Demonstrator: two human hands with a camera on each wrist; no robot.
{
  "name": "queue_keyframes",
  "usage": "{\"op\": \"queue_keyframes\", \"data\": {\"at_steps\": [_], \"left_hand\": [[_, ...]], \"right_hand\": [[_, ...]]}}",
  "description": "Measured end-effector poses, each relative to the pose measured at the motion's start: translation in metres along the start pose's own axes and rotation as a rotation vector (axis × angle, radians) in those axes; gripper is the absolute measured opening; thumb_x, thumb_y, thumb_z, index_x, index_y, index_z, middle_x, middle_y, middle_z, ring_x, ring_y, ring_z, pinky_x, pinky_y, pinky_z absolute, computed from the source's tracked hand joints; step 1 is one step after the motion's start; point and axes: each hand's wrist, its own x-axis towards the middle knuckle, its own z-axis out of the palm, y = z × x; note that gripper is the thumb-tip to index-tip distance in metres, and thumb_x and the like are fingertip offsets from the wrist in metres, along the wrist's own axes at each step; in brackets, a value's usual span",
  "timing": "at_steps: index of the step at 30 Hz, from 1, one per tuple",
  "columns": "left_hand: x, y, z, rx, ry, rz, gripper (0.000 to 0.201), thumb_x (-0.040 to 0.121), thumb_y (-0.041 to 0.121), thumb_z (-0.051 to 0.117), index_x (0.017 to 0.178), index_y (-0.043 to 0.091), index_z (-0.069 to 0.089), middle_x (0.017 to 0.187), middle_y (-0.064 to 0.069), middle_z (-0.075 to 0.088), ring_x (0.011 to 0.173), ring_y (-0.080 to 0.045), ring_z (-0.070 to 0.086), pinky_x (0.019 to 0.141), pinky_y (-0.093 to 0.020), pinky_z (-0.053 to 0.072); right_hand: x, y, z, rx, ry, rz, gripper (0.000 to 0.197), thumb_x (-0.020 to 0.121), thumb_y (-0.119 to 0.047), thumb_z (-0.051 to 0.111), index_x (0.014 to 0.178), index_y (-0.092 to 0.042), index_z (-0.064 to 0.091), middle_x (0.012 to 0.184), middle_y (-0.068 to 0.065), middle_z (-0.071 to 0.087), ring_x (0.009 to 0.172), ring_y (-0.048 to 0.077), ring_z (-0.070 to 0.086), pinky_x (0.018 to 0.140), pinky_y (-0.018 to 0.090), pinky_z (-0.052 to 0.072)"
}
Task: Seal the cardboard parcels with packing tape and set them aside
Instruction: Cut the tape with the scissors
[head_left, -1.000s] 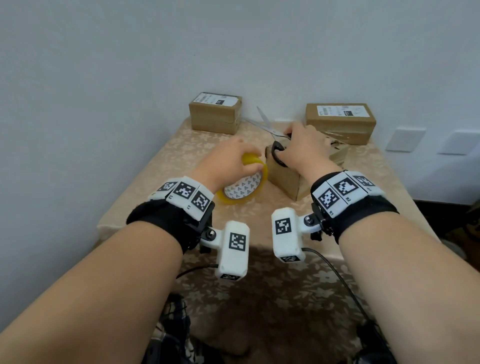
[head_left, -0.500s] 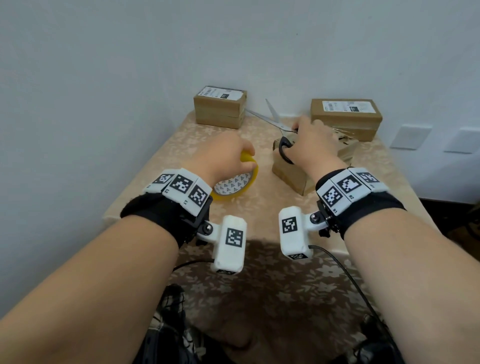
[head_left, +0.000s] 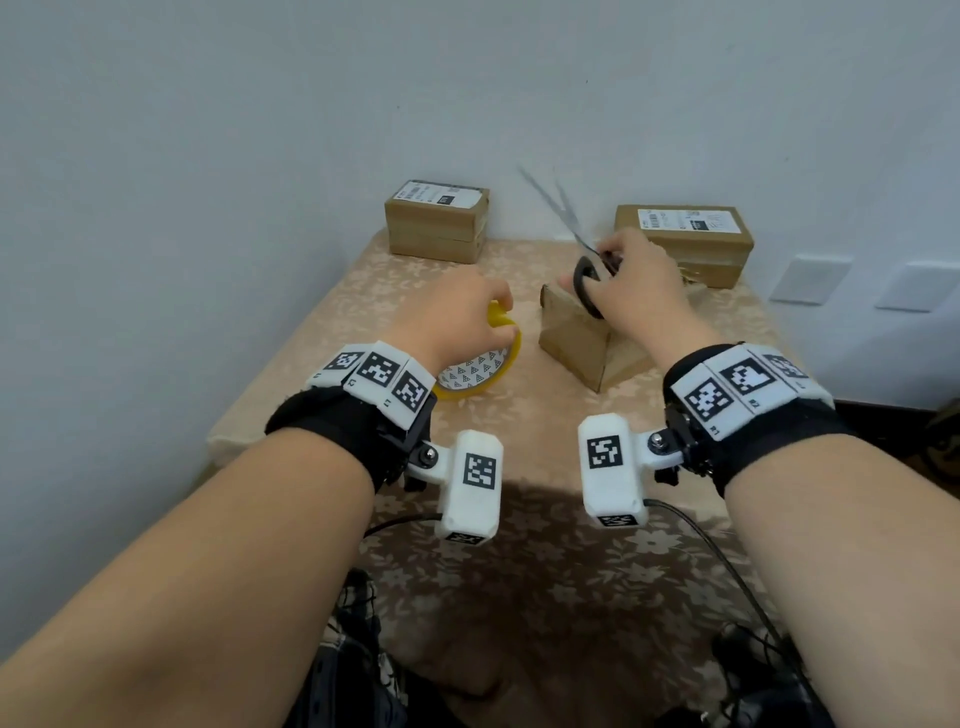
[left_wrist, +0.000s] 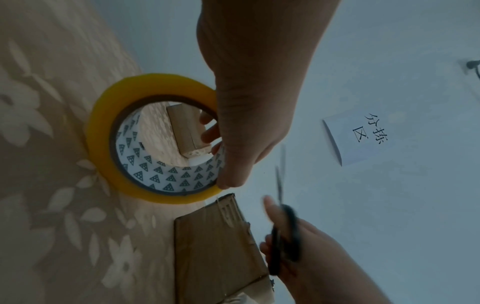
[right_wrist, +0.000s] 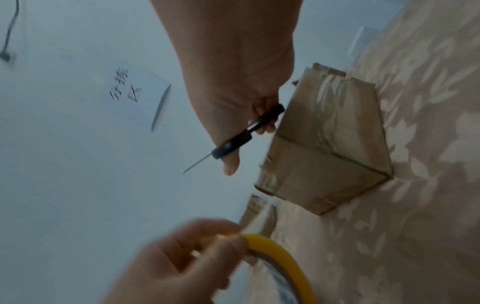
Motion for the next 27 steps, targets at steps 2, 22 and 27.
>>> {"op": "queue_keyframes", "data": {"at_steps": [2, 22, 27], "left_hand": [[-0.003, 0.003, 0.001, -0.017, 0.005, -0.016, 0.036, 0.087, 0.040, 0.058, 0.119, 0.024, 0.058, 0.113, -0.004, 0.053, 0.105, -0.024, 0.051, 0.079, -0.033, 0.042], [-0.007, 0.017, -0.005, 0.021, -0.005, -0.060, 0.037, 0.091, 0.035, 0.057, 0.123, 0.015, 0.059, 0.122, -0.010, 0.059, 0.112, -0.027, 0.053, 0.086, -0.036, 0.043], [0.001, 0.019, -0.006, 0.043, -0.019, -0.044, 0.038, 0.091, 0.040, 0.055, 0.117, 0.013, 0.061, 0.116, -0.008, 0.062, 0.106, -0.025, 0.057, 0.079, -0.033, 0.045]], "right_hand": [[-0.012, -0.004, -0.018, 0.225, -0.074, 0.094, 0.033, 0.083, -0.035, 0.074, 0.106, -0.015, 0.061, 0.089, -0.005, 0.062, 0.075, 0.008, 0.056, 0.064, 0.019, 0.043], [-0.069, 0.013, -0.062, 0.029, -0.817, 0.500, 0.067, 0.070, -0.073, 0.053, 0.102, -0.015, 0.064, 0.074, 0.002, 0.063, 0.062, 0.011, 0.049, 0.063, 0.027, 0.029], [-0.064, 0.019, -0.046, 0.117, -0.776, 0.465, 0.068, 0.066, -0.073, 0.057, 0.099, -0.013, 0.060, 0.061, 0.000, 0.065, 0.070, 0.013, 0.062, 0.078, 0.029, 0.037]]}}
